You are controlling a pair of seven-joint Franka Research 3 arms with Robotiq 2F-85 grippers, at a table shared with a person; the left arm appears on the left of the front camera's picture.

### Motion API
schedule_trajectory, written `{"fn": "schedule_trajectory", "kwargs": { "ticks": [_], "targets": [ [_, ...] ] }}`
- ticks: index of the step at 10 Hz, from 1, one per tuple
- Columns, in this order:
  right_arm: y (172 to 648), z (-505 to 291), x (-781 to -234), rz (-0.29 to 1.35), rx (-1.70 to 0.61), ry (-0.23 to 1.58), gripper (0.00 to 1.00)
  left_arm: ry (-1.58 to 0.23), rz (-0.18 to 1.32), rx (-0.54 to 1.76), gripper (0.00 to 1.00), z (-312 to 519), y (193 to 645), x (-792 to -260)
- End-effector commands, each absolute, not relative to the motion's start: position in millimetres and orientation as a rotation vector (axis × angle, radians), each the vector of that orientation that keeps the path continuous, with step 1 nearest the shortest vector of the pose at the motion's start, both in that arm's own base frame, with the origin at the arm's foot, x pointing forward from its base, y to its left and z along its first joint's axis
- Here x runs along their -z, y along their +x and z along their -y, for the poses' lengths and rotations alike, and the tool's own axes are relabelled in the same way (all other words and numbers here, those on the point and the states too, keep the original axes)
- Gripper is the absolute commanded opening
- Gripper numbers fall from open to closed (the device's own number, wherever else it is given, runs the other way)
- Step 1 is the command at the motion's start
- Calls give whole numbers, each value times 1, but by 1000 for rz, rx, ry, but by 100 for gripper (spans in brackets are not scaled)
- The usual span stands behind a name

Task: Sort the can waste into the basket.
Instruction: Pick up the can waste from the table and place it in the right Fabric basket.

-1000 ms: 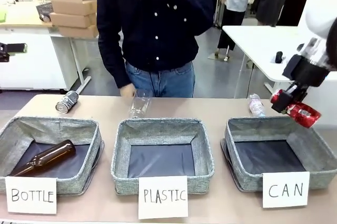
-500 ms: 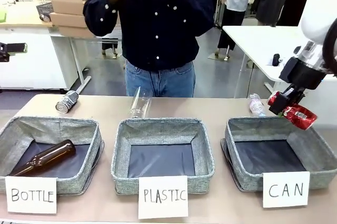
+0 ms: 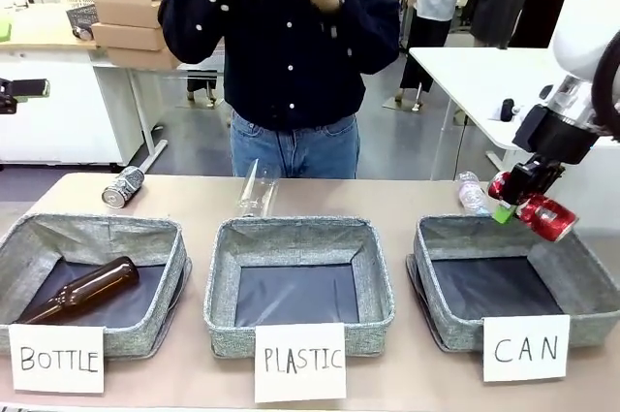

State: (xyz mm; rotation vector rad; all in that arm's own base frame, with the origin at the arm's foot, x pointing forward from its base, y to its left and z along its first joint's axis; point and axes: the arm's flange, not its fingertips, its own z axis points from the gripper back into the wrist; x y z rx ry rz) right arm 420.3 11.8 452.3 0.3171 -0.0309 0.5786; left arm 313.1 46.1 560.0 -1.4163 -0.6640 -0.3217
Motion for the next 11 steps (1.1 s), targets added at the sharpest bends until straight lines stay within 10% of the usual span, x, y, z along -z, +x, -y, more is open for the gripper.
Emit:
{"fn": "schedule_trajectory", "kwargs": {
  "ticks": [1, 7, 11],
  "targets": [
    [426, -9, -454, 46, -587, 354, 100, -1437, 687, 336, 100, -44, 315, -562],
    [429, -4, -458, 75, -525, 555, 100, -1437, 687, 336, 100, -44, 315, -562],
    [414, 49, -506, 237, -157, 1809, 100, -1437, 687, 336, 100, -44, 315, -562]
  ]
}}
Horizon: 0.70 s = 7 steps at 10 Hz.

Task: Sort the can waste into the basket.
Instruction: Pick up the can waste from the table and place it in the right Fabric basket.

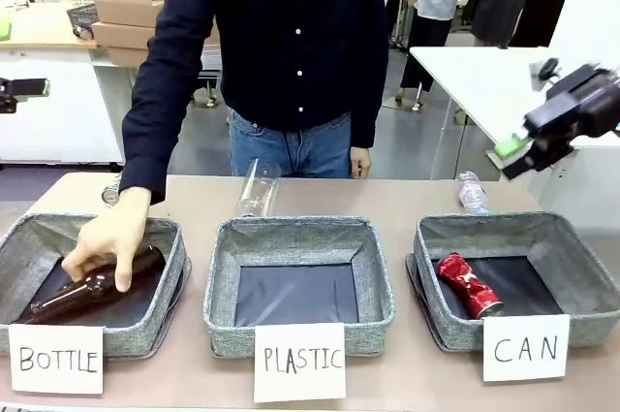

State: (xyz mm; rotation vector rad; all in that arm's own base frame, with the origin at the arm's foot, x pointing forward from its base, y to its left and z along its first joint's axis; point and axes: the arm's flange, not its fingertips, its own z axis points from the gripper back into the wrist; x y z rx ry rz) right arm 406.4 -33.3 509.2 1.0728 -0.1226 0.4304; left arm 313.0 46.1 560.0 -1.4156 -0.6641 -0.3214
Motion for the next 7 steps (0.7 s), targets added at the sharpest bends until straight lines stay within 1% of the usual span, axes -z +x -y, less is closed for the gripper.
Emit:
{"fn": "schedule_trajectory", "kwargs": {
  "ticks": [1, 2, 3, 4, 7],
  "targets": [
    [411, 56, -507, 272, -150, 1940, 100, -1437, 687, 336, 100, -44, 315, -562],
    [408, 63, -505, 340, -157, 2049, 100, -1437, 687, 336, 100, -44, 315, -562],
    [412, 61, -501, 429, 3, 1965, 100, -1437, 687, 336, 100, -44, 315, -562],
    [398, 61, -520, 164, -365, 1405, 100, -1437, 687, 336, 100, -44, 315, -562],
    [398, 61, -520, 164, -365, 1405, 100, -1437, 687, 336, 100, -44, 315, -562]
  ]
}}
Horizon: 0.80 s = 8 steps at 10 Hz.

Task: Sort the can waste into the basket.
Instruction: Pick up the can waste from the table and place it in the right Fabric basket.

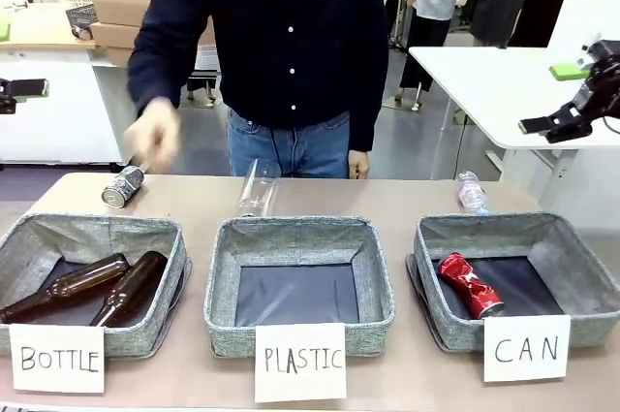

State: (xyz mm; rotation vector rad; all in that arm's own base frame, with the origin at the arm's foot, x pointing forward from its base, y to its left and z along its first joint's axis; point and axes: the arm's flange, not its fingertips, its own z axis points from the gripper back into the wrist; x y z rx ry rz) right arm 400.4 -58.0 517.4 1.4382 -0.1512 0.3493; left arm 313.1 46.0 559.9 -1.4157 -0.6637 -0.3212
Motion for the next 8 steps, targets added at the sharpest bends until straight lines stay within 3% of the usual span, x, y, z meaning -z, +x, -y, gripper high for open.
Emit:
{"fn": "schedule_trajectory", "kwargs": {
  "ticks": [1, 8],
  "targets": [
    [398, 61, -520, 164, -365, 1405, 100, -1437, 687, 336, 100, -44, 315, -562],
    [398, 61, -520, 164, -365, 1405, 100, -1437, 687, 336, 100, -44, 315, -562]
  ]
}}
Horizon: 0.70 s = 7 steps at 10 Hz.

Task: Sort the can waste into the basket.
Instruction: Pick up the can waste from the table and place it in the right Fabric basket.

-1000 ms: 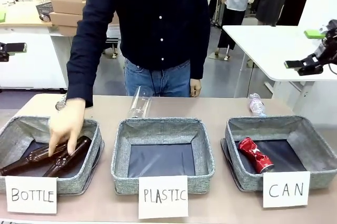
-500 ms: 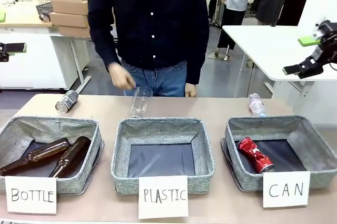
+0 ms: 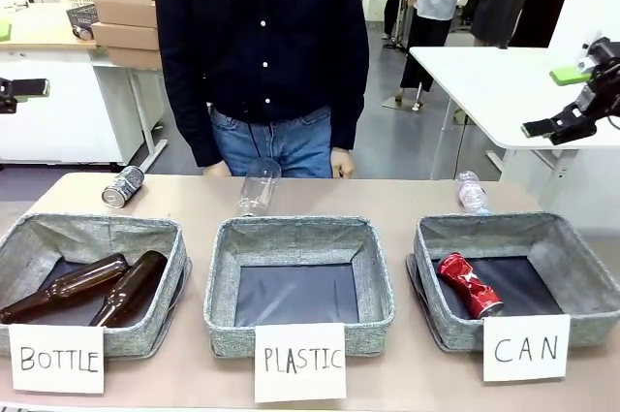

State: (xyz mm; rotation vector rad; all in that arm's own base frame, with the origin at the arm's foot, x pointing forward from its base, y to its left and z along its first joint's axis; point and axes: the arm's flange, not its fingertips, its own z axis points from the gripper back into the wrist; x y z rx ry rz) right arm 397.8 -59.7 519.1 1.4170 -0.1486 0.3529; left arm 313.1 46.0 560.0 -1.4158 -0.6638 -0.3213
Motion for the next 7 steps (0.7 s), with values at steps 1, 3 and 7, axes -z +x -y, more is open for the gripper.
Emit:
{"fn": "schedule_trajectory", "kwargs": {
  "ticks": [1, 3, 7],
  "targets": [
    [398, 61, -520, 164, -365, 1405, 100, -1437, 687, 336, 100, -44, 315, -562],
    [398, 61, -520, 164, -365, 1405, 100, -1021, 388, 382, 100, -33, 343, -558],
    [398, 61, -520, 164, -365, 1405, 100, 28, 87, 204, 100, -31, 452, -515]
  ]
}}
